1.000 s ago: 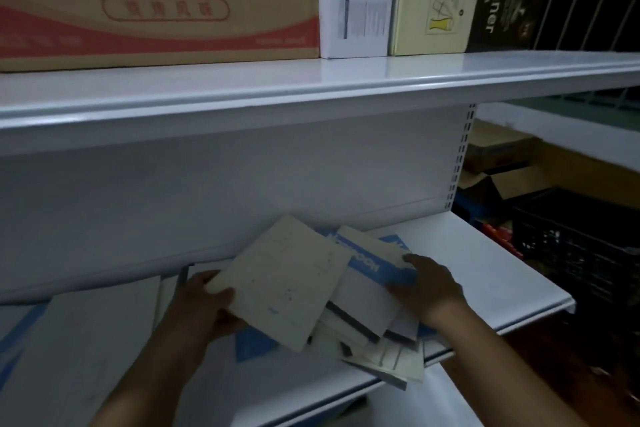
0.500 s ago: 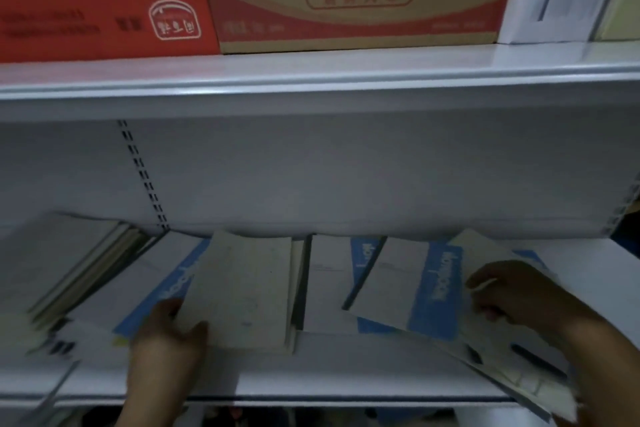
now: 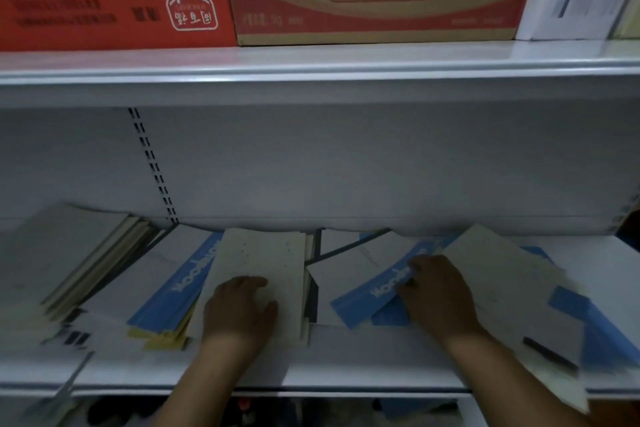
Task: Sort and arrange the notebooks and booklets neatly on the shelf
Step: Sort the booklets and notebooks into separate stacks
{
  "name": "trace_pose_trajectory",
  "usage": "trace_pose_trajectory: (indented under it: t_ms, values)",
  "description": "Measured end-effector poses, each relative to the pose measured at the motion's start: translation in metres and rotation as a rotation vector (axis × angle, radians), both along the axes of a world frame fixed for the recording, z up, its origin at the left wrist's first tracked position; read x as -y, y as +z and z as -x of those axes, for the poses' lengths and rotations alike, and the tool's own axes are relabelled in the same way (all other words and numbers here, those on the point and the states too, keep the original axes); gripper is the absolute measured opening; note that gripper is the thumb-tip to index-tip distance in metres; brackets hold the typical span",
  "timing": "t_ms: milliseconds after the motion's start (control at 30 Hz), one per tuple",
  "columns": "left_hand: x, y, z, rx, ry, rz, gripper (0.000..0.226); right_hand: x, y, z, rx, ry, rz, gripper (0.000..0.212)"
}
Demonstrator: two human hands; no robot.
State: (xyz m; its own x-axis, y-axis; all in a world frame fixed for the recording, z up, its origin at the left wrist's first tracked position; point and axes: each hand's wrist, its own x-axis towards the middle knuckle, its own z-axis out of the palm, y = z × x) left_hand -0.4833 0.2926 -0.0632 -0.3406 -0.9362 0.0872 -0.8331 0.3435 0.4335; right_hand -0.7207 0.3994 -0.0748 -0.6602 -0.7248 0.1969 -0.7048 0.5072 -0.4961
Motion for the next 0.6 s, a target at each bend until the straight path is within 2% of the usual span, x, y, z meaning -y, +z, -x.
trace_pose_trajectory:
  t_ms: [67,167,300,367,467,533,600]
  values:
    - [0.002,-0.007,0.003,0.036,-0.053,-0.013,0.052,0.003,-0.002,0.001,0.192,0.012,0.195,0.033]
    - [0.007,-0.016,-0.001,0.041,-0.087,0.064,0.078,0.000,0.003,0.009,0.383,-0.034,0.342,0.034]
    - [0.010,-0.017,-0.005,0.040,-0.088,0.074,0.082,-0.001,0.016,0.019,0.680,-0.017,0.494,0.033]
    - [0.009,-0.014,-0.005,0.048,-0.074,0.068,0.077,0.011,0.016,0.015,0.585,0.023,0.428,0.031]
    - [0.011,-0.010,-0.003,0.052,-0.036,-0.006,0.045,0.017,0.011,0.010,0.332,0.111,0.180,0.029]
    - [0.016,-0.006,0.001,0.027,0.003,-0.038,0.036,0.002,0.008,0.018,0.271,0.142,0.179,0.029]
    - [0.016,0.000,0.012,-0.054,0.021,-0.047,0.032,-0.022,0.009,0.034,0.235,0.058,0.274,0.016]
